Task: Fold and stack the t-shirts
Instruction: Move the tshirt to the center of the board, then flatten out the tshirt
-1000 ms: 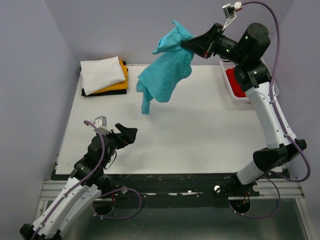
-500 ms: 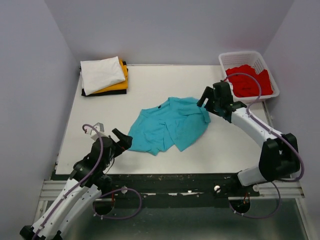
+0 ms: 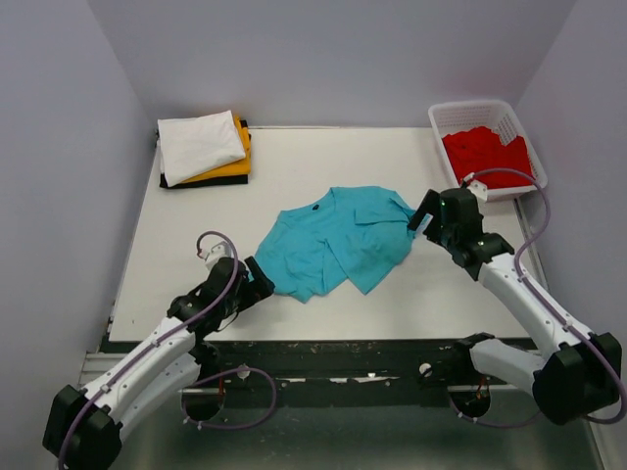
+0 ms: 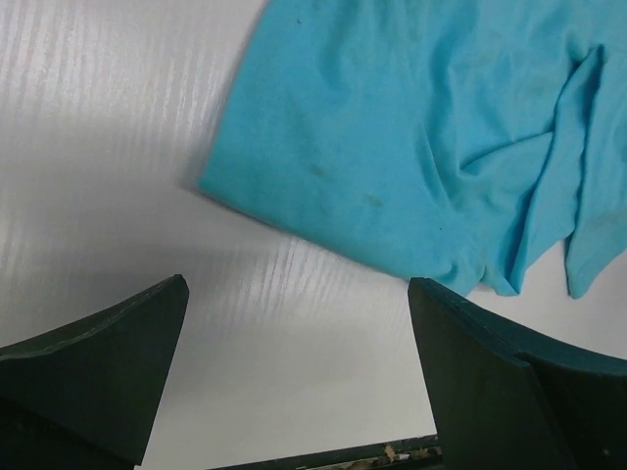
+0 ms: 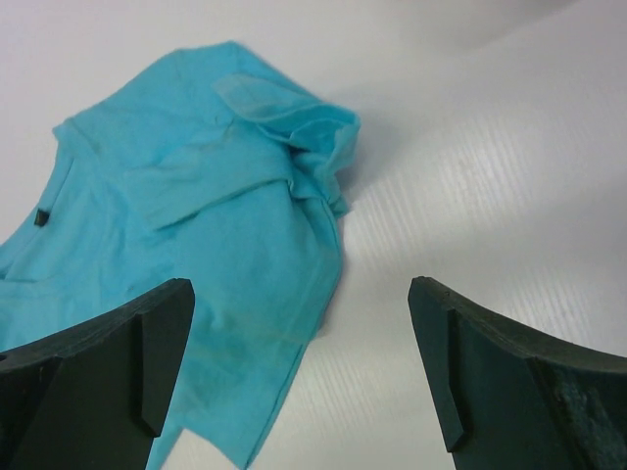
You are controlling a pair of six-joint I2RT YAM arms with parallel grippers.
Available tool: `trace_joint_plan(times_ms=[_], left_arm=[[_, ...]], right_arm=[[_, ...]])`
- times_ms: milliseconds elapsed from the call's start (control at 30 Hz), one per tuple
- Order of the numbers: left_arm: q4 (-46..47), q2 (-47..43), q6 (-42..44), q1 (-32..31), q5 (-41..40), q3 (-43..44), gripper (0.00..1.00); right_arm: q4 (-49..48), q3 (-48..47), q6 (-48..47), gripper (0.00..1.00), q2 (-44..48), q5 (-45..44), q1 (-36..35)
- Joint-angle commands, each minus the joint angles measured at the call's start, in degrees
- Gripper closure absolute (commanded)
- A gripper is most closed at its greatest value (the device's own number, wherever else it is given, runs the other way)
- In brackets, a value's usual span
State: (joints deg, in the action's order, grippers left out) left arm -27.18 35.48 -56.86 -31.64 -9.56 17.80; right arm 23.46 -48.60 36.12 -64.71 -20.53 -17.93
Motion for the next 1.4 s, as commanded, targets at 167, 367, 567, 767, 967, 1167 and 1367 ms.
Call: trace_joint_plan(times_ms=[167, 367, 567, 767, 967, 1167, 1367], left_arm=[[12.2, 20.4, -1.2, -0.2, 2.5, 4.1, 0.24], [14.4, 30.5, -1.1, -0.2, 1.8, 8.2, 0.49], [14.2, 39.1, 1.4, -0.2, 1.4, 13.2, 1.00], [16.7, 40.2, 2.4, -0.3, 3.3, 13.0, 1.00], [15.0, 34.3, 1.8, -0.5, 1.5, 10.5, 1.00], [14.6, 31.9, 1.4, -0.9, 1.8, 9.6, 1.00], [14.0, 29.4, 1.5, -1.0, -0.2, 9.1, 1.00]], right_arm=[[-4.1, 9.8, 1.0, 0.00, 8.2, 12.3, -0.2], [-2.7, 10.5, 1.3, 0.00, 8.9, 15.4, -0.4], [-1.4, 11.1, -0.5, 0.02, 7.4, 17.8, -2.0], [2.2, 11.2, -2.2, 0.06, 4.0, 14.3, -14.7], [0.6, 12.0, 3.1, 0.12, -5.2, 7.4, -29.4], [-2.0, 6.3, 5.3, 0.19, -17.9, 1.5, -36.0], [0.5, 3.5, 9.9, 0.32, -26.8, -4.4, -36.9]])
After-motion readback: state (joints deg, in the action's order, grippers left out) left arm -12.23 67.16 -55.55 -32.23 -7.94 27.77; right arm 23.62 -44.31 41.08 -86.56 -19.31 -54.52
